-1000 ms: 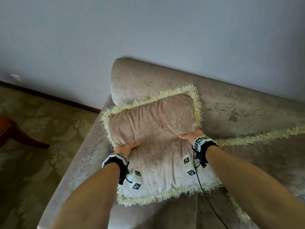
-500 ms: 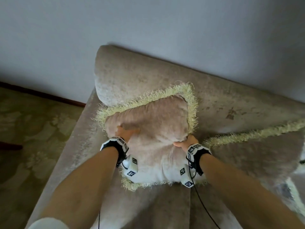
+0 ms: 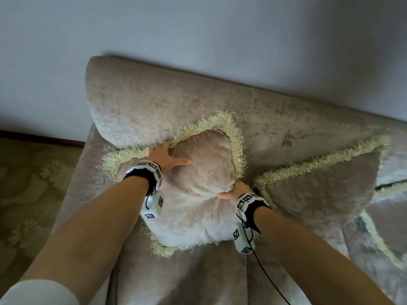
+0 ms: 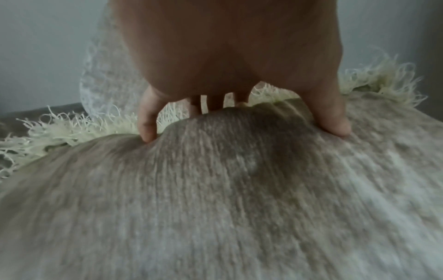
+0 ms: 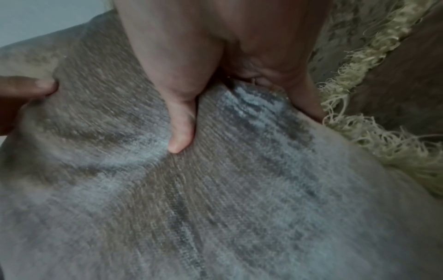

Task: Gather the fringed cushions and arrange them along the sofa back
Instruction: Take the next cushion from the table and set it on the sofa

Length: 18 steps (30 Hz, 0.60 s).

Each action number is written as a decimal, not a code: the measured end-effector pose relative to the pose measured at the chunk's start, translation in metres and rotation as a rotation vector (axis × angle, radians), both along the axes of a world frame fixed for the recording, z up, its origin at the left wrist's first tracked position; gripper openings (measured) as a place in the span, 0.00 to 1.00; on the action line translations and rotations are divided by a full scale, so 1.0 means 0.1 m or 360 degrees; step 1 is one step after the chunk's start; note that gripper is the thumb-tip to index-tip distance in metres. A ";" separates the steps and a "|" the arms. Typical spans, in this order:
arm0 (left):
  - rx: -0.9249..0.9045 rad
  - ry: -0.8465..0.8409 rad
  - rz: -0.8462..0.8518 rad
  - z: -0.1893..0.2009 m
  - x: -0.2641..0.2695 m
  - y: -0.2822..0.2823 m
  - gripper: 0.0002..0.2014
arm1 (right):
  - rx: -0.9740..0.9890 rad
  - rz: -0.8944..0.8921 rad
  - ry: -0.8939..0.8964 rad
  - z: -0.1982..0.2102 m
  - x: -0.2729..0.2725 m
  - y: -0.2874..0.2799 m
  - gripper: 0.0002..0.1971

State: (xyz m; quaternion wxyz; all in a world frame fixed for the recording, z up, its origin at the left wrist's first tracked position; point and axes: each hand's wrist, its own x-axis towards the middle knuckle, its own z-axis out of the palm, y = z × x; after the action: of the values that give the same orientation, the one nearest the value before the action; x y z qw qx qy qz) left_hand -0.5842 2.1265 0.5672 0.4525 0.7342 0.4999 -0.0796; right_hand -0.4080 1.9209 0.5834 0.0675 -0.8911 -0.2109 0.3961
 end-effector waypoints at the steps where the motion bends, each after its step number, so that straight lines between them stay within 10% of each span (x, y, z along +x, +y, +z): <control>1: -0.0010 0.0016 0.0011 -0.02 -0.02 -0.01 0.69 | -0.0006 0.0022 -0.0010 -0.03 0.02 -0.02 0.38; 18: 0.0142 0.0141 0.0302 0.01 -0.13 -0.22 0.55 | -0.0054 0.0050 -0.0306 0.12 0.09 0.38 0.39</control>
State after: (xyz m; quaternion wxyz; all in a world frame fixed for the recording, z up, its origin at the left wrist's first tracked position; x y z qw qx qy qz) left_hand -0.5969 2.1043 0.5677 0.4022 0.6988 0.5897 -0.0465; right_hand -0.3994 1.9592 0.5958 0.0256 -0.9226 -0.2235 0.3135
